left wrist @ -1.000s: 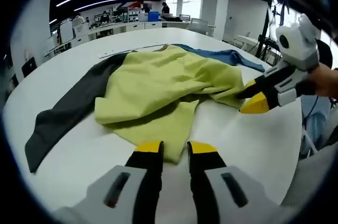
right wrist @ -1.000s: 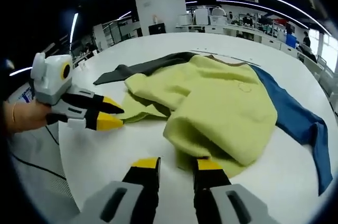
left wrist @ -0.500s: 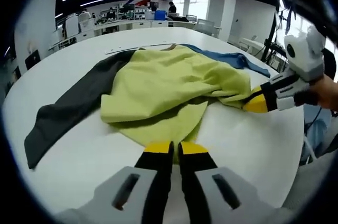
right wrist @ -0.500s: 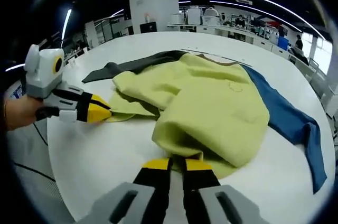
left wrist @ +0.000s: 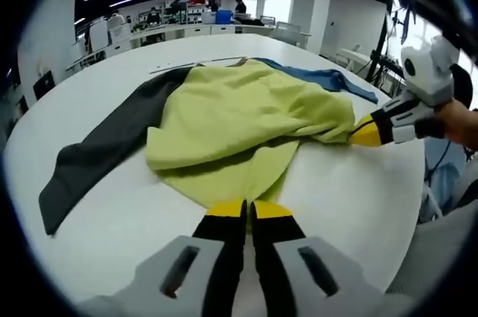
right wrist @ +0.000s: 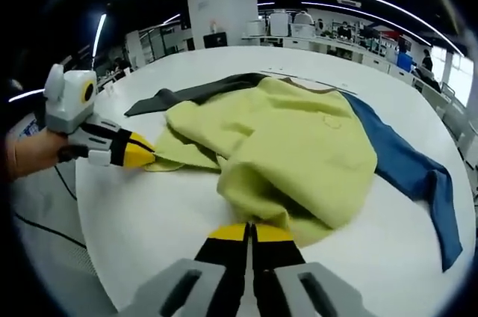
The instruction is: Fold the garment on the visible template until the final outline fits inside the template.
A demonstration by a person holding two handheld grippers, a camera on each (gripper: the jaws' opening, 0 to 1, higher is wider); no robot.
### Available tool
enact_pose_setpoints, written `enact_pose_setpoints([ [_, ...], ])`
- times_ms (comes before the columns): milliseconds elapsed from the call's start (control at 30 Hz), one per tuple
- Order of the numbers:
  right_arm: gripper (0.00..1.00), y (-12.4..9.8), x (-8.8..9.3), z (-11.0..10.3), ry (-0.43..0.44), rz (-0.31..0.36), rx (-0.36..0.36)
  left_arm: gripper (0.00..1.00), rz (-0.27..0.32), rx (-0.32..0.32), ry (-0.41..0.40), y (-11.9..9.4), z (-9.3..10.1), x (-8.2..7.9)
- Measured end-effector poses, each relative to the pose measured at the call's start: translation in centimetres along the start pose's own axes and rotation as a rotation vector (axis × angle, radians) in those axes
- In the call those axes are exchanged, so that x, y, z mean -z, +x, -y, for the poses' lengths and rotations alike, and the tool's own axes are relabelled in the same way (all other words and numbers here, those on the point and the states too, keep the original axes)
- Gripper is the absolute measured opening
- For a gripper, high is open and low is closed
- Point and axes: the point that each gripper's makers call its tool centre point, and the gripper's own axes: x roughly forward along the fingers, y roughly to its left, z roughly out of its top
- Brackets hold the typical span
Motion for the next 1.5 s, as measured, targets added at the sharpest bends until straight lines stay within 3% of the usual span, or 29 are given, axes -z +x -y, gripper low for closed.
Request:
enact_pose_setpoints([
  [233, 0.00, -1.2, 0.6, -0.6, -0.006, -0.001, -0.015, 0.00, -0.025, -0.001, -0.021, -1.4, -0.1, 1.0],
  [567, 0.00, -2.9, 1.2, -1.5, 0.004, -0.001, -0.036, 0.00, -0.056, -0.011, 0.033, -3.4, -0.7, 1.9],
  [967, 0.00, -3.8, 1.9, -4.2, -0.018, -0.010, -0.073, 0.00, -0.057, -0.006, 0.025, -5.1, -0.8, 2.4],
  [1067, 0.00, -3.8, 2.4, -4.5, -0.009, -0.018, -0.076, 0.00, -0.075, -0.014, 0.094, -5.3, -1.0, 2.8],
  [1367, 0.00, -3.7, 3.5, -4.6, 0.016, -0.033, -0.076, 0.01, -0.101, 0.004, 0.142, -5.7, -1.0, 3.7],
  [1500, 0.09, -4.3, 3.4, -4.5, 0.034, -0.038, -0.084, 0.08, -0.094, 0.012, 0.128, -6.0, -0.7, 3.8],
])
